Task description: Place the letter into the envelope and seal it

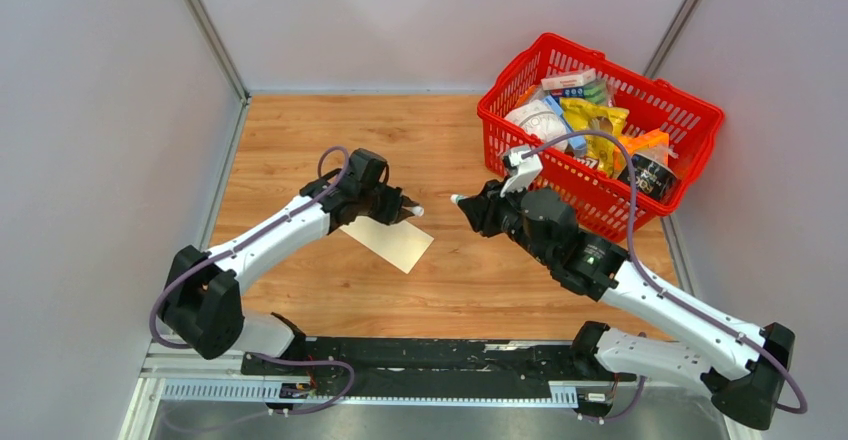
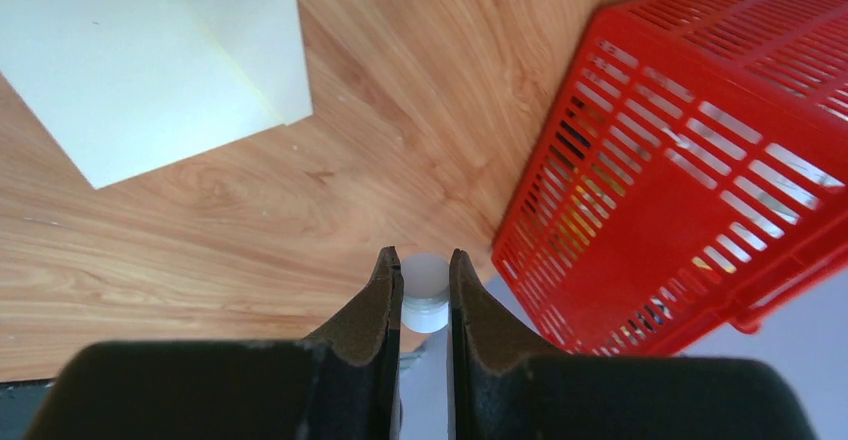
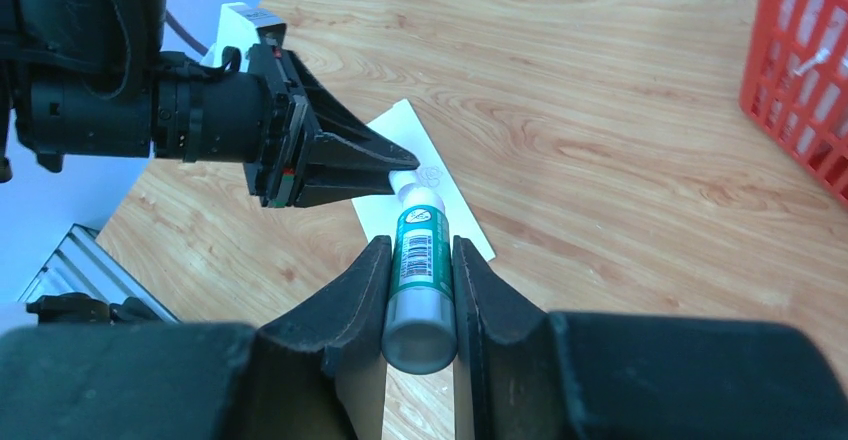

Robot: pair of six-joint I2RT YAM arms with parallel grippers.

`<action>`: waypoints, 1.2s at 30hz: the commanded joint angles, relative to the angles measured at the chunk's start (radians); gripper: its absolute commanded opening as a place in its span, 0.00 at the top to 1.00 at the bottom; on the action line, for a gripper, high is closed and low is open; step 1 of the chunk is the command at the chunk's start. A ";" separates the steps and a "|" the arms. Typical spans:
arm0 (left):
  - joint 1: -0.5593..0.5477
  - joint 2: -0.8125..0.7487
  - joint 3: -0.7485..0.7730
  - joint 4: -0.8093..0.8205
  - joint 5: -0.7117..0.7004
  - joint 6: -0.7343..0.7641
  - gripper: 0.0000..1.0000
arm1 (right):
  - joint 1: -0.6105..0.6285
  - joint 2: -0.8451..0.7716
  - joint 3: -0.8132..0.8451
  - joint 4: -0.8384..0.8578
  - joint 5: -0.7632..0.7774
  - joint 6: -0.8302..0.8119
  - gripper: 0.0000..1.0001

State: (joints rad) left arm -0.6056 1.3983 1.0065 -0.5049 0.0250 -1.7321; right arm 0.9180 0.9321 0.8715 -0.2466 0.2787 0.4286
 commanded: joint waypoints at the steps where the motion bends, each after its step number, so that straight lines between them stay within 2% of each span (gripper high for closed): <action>1: 0.012 -0.057 -0.002 0.074 0.075 -0.040 0.88 | 0.018 -0.019 0.029 0.107 -0.070 -0.071 1.00; 5: 0.013 -0.079 -0.003 0.127 0.115 -0.072 0.88 | 0.050 -0.012 0.009 0.154 -0.072 -0.096 1.00; 20: 0.013 -0.205 -0.003 0.192 0.115 -0.138 0.89 | 0.065 0.042 0.012 0.290 0.014 -0.122 1.00; 36: 0.012 -0.242 -0.003 0.213 0.116 -0.152 0.89 | 0.074 0.083 0.043 0.320 0.040 -0.134 1.00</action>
State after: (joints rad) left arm -0.5949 1.1835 1.0065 -0.3222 0.1265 -1.8725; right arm 0.9874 1.0138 0.8703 0.0078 0.2863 0.3126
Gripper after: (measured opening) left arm 0.196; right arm 0.258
